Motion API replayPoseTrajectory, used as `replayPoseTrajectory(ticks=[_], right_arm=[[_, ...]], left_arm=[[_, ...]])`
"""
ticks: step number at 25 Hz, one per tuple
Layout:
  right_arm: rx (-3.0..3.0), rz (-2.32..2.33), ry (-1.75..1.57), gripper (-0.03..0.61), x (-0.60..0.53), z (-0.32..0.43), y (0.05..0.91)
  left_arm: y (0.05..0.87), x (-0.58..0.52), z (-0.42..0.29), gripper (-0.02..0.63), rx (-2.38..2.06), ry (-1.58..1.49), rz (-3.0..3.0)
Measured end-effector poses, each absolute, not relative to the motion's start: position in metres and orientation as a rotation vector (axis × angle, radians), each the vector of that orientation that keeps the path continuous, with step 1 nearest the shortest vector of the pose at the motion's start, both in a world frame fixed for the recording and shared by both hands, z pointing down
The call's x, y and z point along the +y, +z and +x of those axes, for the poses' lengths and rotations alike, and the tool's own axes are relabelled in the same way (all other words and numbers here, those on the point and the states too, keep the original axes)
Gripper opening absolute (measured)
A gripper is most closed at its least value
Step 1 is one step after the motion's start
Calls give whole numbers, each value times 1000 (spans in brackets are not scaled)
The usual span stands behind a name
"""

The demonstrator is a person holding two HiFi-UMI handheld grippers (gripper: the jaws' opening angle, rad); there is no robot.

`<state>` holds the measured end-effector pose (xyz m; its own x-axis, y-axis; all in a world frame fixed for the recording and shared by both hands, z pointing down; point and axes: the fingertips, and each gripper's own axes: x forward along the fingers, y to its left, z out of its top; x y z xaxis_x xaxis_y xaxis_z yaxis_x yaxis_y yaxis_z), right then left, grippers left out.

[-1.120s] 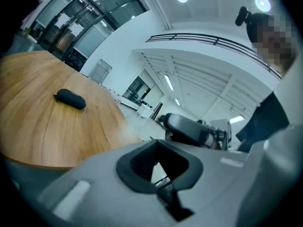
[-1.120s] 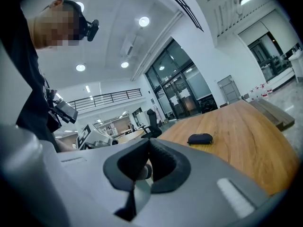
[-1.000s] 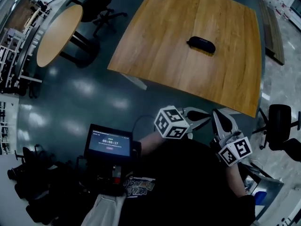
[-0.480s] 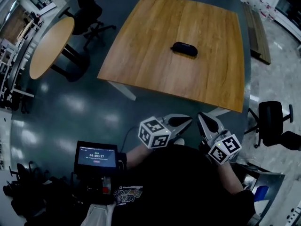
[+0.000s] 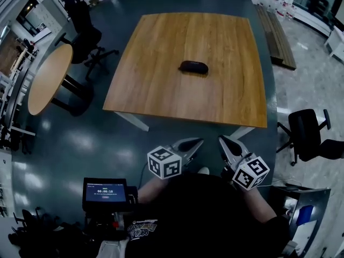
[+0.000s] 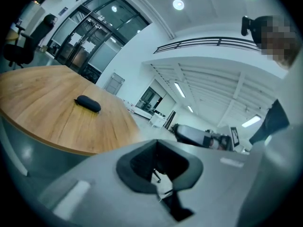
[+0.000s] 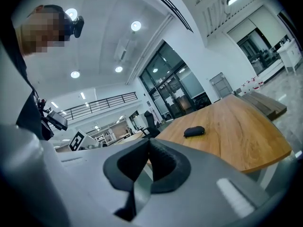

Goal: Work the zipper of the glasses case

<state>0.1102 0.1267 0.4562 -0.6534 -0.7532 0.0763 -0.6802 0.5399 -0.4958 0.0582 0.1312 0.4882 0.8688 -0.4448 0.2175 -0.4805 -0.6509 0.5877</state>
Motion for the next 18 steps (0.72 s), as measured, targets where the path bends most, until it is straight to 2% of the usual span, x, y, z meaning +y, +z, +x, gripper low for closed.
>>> replayPoseTrajectory(ticks=[18], right_arm=[[2664,-1181,-783,5,132,91,465]], left_arm=[[498,134,47,0,-688,36,2325]])
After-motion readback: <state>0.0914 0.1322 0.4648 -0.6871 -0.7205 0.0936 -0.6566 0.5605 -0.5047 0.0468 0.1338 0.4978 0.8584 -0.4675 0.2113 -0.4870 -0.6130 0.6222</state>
